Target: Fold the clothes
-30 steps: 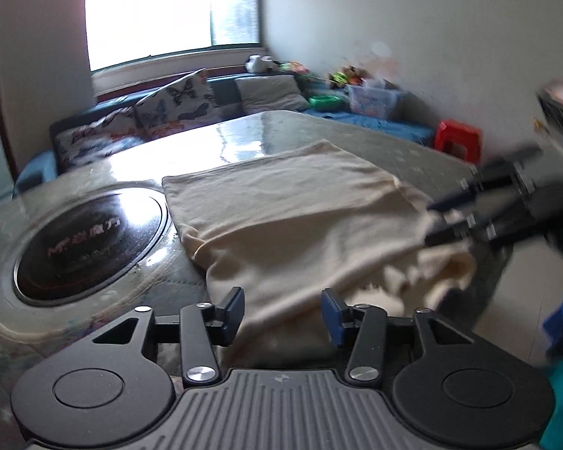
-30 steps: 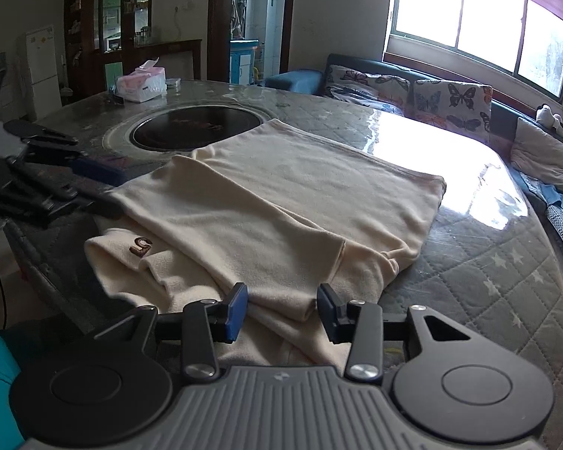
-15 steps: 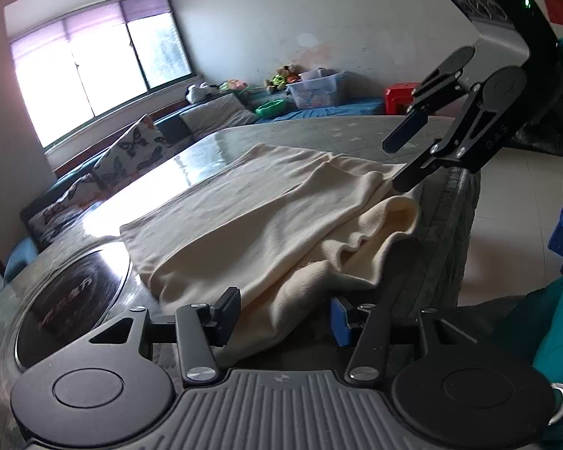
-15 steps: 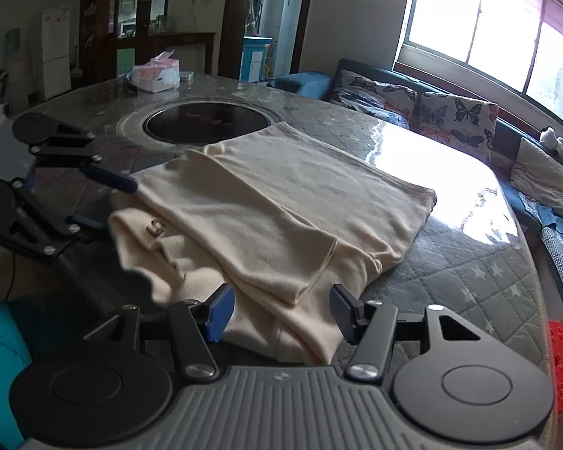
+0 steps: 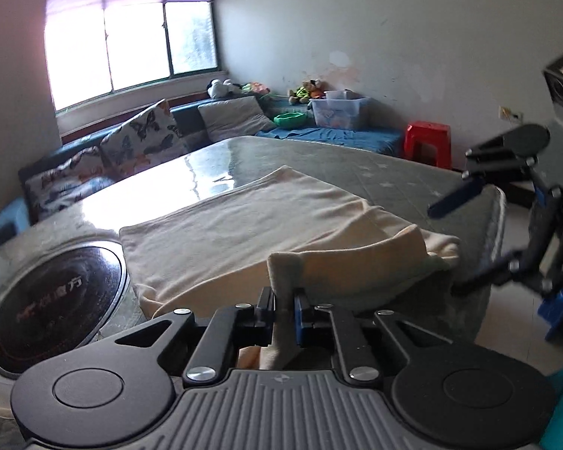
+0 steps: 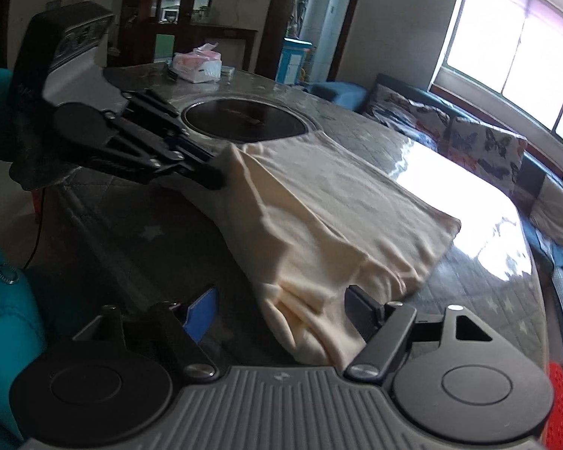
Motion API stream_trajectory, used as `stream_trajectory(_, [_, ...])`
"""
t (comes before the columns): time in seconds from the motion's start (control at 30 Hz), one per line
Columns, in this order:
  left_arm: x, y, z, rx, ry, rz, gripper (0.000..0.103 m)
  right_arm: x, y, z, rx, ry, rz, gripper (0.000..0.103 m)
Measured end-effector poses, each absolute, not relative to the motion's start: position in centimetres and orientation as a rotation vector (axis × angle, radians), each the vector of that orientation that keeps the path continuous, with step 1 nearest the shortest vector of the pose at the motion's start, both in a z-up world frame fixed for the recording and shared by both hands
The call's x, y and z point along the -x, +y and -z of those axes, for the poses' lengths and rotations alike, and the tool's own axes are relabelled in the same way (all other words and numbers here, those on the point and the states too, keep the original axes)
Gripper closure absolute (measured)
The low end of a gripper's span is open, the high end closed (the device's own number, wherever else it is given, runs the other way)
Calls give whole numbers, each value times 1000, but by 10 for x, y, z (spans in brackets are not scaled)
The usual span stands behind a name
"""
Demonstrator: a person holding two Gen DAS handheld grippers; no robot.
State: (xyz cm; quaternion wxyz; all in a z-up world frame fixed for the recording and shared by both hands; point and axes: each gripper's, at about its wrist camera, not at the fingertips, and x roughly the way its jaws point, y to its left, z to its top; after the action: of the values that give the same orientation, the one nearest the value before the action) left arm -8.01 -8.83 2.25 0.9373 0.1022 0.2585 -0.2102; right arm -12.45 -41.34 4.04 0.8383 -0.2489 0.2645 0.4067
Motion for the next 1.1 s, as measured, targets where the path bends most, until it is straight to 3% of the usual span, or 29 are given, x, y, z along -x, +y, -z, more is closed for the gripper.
stream_trajectory(0.07, [77,-87,-22,-198,534,431,91,120,-407,-38,519,552,-874,29])
stream_trajectory(0.27, [79,-84,-20,-195,545,437,91,102,-392,-26,490,565,-898,54])
stream_trajectory(0.33, [82,-84,-18,-205,548,439,87,100,-390,-25,496,566,-911,66])
stream_trajectory(0.5, [97,-86,-13,-268,542,445,79,100,-390,-26,494,586,-917,83])
stream_trajectory(0.6, [107,-85,-8,-326,536,429,66,99,-392,-29,470,582,-909,87])
stream_trajectory(0.8, [113,-78,2,-430,529,403,66,97,-393,-35,428,565,-891,90])
stream_trajectory(0.87, [113,-78,5,-467,519,393,69,96,-393,-36,418,560,-885,91])
stream_trajectory(0.93, [113,-77,3,-465,507,391,86,95,-393,-37,409,555,-879,93])
stream_trajectory(1.1, [115,-72,-5,-444,479,390,93,102,-396,-47,383,519,-873,94])
